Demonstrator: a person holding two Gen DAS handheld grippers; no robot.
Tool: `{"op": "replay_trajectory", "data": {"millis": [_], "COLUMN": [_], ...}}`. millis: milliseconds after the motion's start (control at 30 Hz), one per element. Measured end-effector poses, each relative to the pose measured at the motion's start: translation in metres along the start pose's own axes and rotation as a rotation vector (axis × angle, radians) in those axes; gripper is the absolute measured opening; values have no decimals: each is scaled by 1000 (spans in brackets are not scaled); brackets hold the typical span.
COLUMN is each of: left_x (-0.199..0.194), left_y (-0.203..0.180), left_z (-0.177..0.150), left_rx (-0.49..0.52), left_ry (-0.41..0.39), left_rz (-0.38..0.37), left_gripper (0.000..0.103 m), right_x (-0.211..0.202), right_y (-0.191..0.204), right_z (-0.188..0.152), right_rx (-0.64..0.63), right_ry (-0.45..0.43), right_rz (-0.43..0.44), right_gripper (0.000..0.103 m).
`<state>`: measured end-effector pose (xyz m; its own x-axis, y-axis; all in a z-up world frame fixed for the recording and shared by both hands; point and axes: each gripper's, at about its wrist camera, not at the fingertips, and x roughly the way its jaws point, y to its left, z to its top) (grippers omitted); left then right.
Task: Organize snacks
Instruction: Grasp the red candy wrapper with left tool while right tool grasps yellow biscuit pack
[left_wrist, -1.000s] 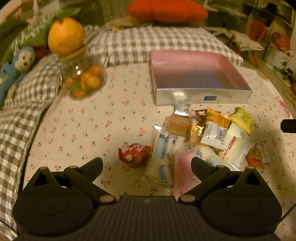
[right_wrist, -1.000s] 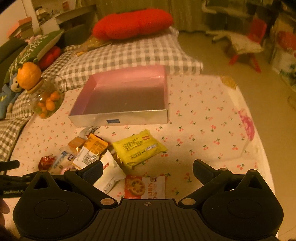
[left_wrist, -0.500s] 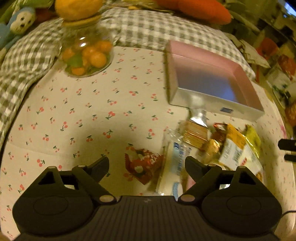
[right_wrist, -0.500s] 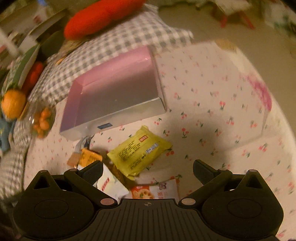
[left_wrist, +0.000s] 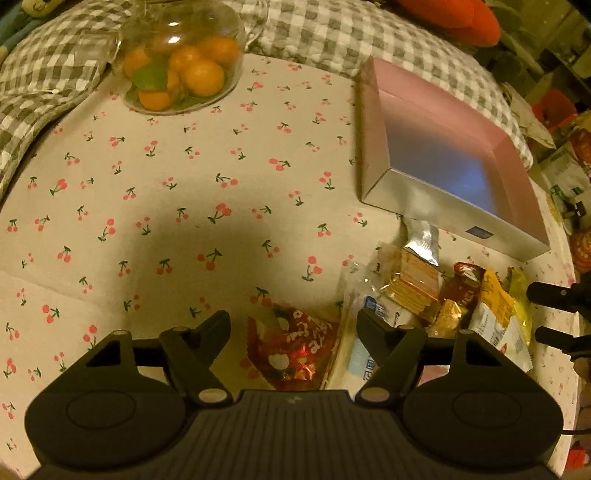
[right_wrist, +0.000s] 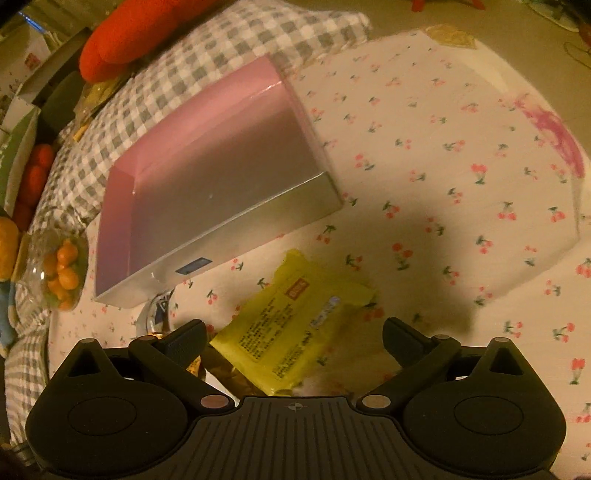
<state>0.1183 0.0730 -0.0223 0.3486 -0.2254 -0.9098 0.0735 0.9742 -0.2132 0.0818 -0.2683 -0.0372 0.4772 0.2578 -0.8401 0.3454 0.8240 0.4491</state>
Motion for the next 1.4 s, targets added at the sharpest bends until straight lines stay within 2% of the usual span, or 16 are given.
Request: {"op": "replay_trajectory", "data": {"millis": [100,333,467,633,767,867,1100,1300,1400], "left_x": [-1,-1,-4,-9,-9,-8,-5,-2,-1], "left_y": [-1,10,17,25,30,31,25,21,20], "left_z": [1,-2,-4,-6,-6,-5,-5,-3,-4], "left_rx": [35,17,-21,-67,-105,-129,-142,-138,-132], "left_ry": [-4,15,0,-15,-21,-20,-36,-54,-65], "left_rz": [14,20,18,9,-5,-8,18,46,61], "left_gripper": [73,69,61,42,40,41,48,51,50], "right_x": [8,6,4,0,-1,-2,2,9,13], "right_y": [3,8,9,6,0,0,4,16,26], "right_z": [0,-3,-5,-5,-4,-5,-2,-3,-6], "right_rx": [13,-30,-71,-87,-71,-70,-12,-19,-59], "right_ry": [28,2,-6,-8,-22,-35,-35,-91,-139], "right_rz": [31,7,-20,-40,-44,-49,-10,-66,-128], "right_gripper": [100,92,80,61,50,50,67,75,75]}}
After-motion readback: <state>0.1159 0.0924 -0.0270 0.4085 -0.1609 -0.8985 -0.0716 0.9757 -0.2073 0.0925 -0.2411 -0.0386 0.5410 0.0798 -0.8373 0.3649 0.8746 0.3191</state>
